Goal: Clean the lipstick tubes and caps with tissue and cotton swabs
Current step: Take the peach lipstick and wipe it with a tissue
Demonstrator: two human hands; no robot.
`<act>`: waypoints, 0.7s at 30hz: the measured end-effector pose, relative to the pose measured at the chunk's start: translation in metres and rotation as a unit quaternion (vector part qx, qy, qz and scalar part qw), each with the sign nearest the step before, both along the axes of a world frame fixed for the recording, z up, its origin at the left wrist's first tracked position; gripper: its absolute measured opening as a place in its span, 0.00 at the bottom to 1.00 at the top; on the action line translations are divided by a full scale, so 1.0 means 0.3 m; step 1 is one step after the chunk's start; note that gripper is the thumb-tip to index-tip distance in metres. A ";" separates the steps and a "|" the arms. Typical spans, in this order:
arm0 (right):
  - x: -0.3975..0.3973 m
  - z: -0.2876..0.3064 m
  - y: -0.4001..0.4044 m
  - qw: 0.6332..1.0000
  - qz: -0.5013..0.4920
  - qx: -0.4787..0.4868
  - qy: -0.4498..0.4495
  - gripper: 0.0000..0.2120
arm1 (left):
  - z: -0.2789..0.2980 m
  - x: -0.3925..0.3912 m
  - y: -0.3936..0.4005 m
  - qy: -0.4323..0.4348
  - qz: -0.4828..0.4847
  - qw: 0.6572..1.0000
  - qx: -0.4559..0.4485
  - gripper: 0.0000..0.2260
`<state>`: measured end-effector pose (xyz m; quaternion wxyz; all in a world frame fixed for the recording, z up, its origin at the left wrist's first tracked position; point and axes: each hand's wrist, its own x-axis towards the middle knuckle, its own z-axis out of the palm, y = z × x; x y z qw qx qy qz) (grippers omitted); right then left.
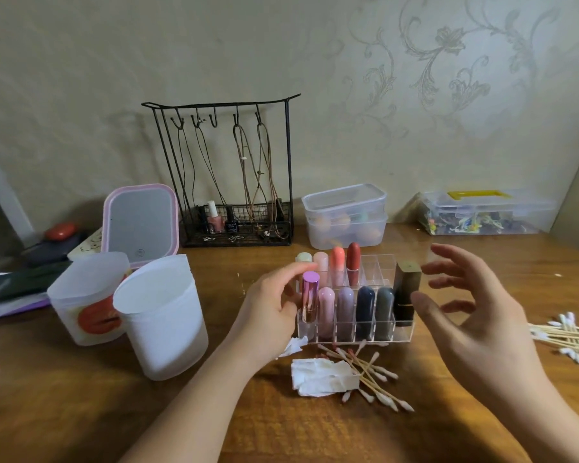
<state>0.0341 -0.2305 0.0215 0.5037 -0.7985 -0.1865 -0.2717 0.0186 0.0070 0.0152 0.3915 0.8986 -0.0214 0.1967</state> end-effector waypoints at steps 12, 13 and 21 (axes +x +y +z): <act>-0.011 0.023 -0.005 0.996 -0.057 -0.001 -0.071 0.25 | 0.016 0.012 0.012 -0.036 0.012 0.997 -0.065 0.25; -0.014 0.020 -0.001 0.996 -0.052 -0.005 -0.073 0.26 | 0.018 0.013 0.011 -0.041 0.011 0.997 -0.067 0.25; -0.033 0.016 0.014 0.989 -0.047 -0.026 -0.139 0.23 | 0.032 0.018 0.012 -0.132 0.055 0.983 -0.115 0.18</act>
